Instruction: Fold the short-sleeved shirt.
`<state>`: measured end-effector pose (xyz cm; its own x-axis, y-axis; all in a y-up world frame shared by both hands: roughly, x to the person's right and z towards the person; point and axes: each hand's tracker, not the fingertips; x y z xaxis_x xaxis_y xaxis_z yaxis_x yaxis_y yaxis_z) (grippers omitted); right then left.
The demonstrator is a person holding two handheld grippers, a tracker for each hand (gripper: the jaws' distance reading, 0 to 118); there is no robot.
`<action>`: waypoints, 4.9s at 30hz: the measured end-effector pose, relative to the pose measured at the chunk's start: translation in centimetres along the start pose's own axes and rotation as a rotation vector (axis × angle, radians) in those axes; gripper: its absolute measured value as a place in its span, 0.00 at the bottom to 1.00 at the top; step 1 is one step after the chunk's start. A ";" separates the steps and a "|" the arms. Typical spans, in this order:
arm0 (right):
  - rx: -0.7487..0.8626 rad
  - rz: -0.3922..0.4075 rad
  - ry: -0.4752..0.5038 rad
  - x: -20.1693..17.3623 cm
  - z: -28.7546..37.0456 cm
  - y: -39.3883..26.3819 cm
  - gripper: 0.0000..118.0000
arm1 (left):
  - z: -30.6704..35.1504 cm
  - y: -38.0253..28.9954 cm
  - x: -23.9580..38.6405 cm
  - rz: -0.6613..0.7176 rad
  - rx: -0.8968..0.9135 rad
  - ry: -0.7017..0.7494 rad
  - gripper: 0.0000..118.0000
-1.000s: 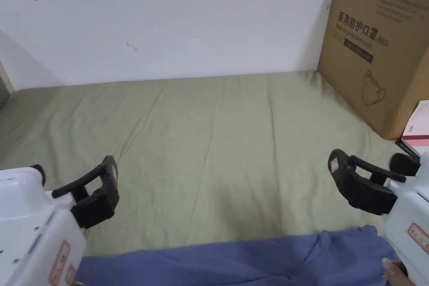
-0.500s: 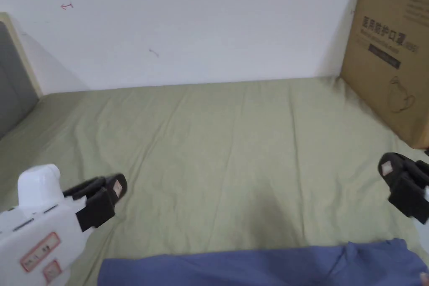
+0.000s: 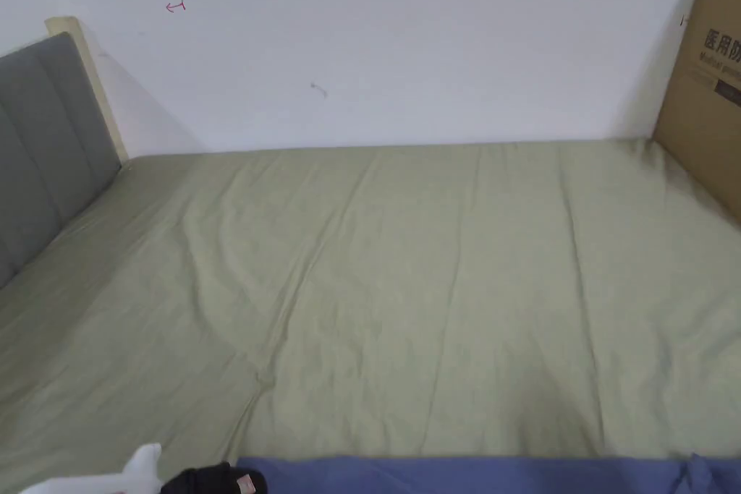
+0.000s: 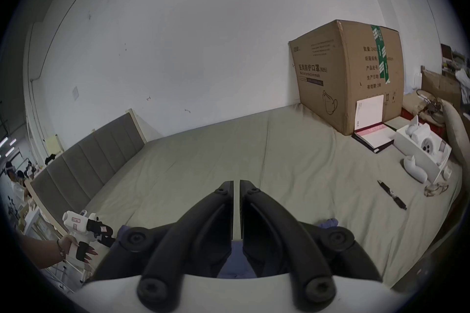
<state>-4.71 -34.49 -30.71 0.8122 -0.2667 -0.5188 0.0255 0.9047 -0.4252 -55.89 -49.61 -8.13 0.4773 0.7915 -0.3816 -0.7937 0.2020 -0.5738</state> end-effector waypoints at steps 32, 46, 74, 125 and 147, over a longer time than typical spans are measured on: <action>-0.025 -0.072 0.061 -0.2 -1.2 -0.9 0.04 | -0.9 2.3 10.7 -0.404 0.122 0.348 0.07; -0.053 -0.075 0.075 0.7 -0.4 -1.2 0.04 | -13.8 1.2 14.7 -0.213 -0.084 -0.012 0.84; -0.080 -0.026 0.079 0.2 -0.5 -0.7 0.04 | -17.4 -3.0 14.4 -0.229 -0.329 -0.203 0.02; -0.165 -0.089 0.141 -0.3 -2.0 -0.2 0.04 | -1.0 2.6 13.5 -0.476 0.070 0.547 0.06; -0.112 -0.121 0.143 3.3 0.6 -0.4 0.04 | -20.3 -1.4 19.1 -0.009 -0.282 -0.181 0.82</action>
<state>-1.69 -35.57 -31.80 0.7161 -0.4227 -0.5555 0.0462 0.8227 -0.5666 -37.99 -46.45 -29.32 0.3889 0.8852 -0.2551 -0.6421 0.0619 -0.7641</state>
